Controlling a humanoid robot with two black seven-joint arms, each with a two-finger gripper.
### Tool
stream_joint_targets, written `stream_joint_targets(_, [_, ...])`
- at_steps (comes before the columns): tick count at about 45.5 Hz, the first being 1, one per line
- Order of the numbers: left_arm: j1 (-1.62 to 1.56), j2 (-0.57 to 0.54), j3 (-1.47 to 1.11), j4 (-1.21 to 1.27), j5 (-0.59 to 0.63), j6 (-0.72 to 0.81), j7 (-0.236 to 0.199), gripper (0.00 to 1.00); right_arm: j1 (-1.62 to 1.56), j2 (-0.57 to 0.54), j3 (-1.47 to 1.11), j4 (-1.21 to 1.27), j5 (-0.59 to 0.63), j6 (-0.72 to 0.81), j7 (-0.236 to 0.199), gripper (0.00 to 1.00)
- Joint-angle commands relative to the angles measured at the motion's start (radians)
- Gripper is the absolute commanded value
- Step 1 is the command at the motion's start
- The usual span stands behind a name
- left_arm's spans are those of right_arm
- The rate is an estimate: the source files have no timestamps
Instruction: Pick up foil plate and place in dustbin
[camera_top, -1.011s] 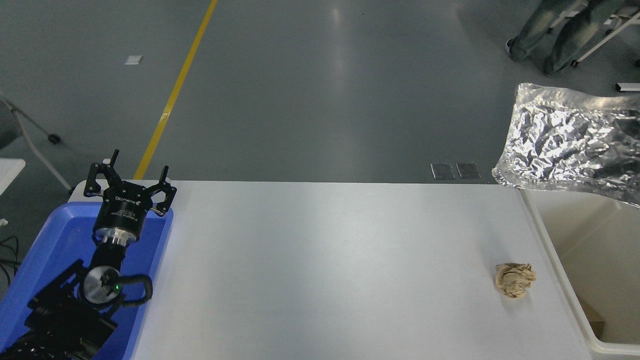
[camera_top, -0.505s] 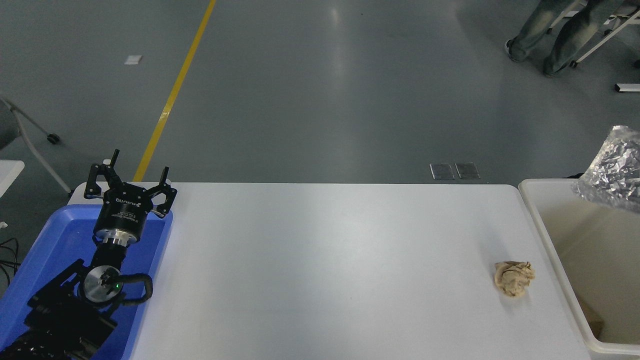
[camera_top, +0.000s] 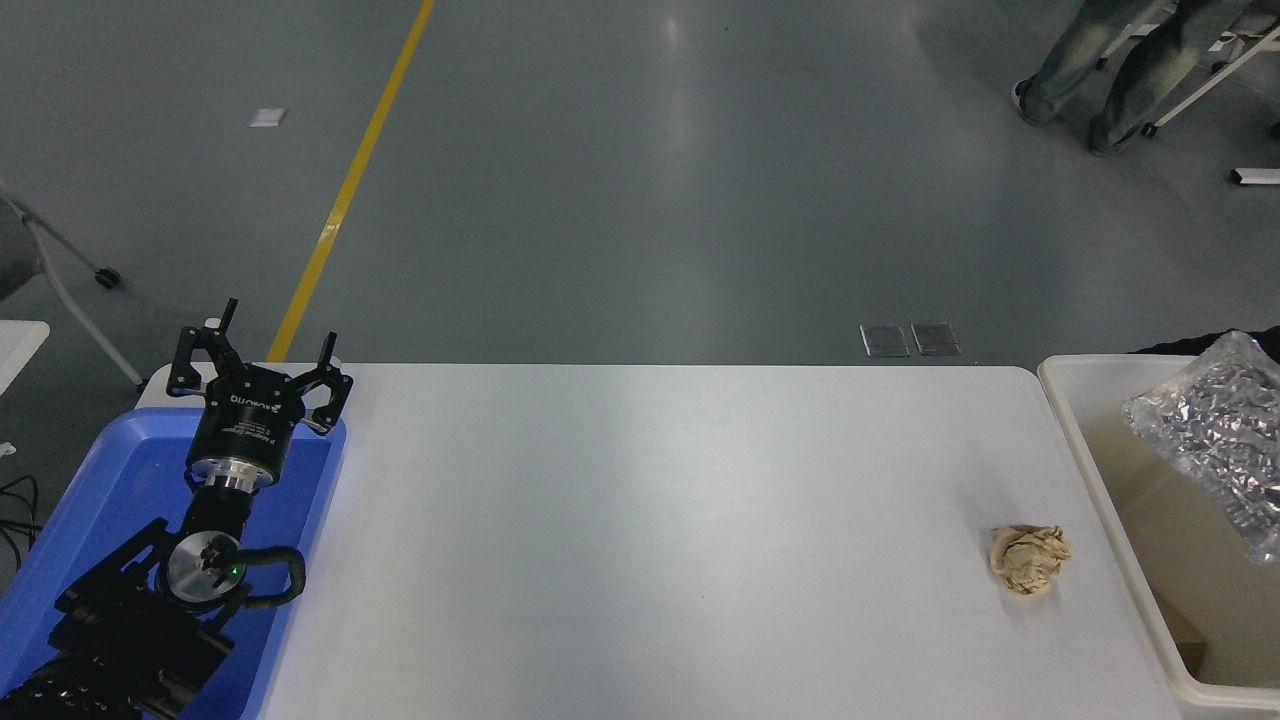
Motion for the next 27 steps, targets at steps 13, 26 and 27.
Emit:
stream_joint_targets(13, [0.000, 0.000, 0.000, -0.001, 0.000, 0.000, 0.000, 1.00, -0.044, 0.047, 0.024, -0.017, 0.072, -0.036, 0.003, 1.00])
stream_joint_targets(26, [-0.002, 0.000, 0.000, -0.001, 0.001, -0.005, 0.005, 1.00, 0.425, -0.232, -0.238, 0.526, -0.046, -0.025, 0.000, 1.00])
stream_joint_targets(27, [-0.002, 0.000, 0.000, -0.001, 0.001, -0.005, 0.005, 1.00, 0.479, -0.238, -0.271, 0.563, -0.065, -0.025, 0.000, 1.00])
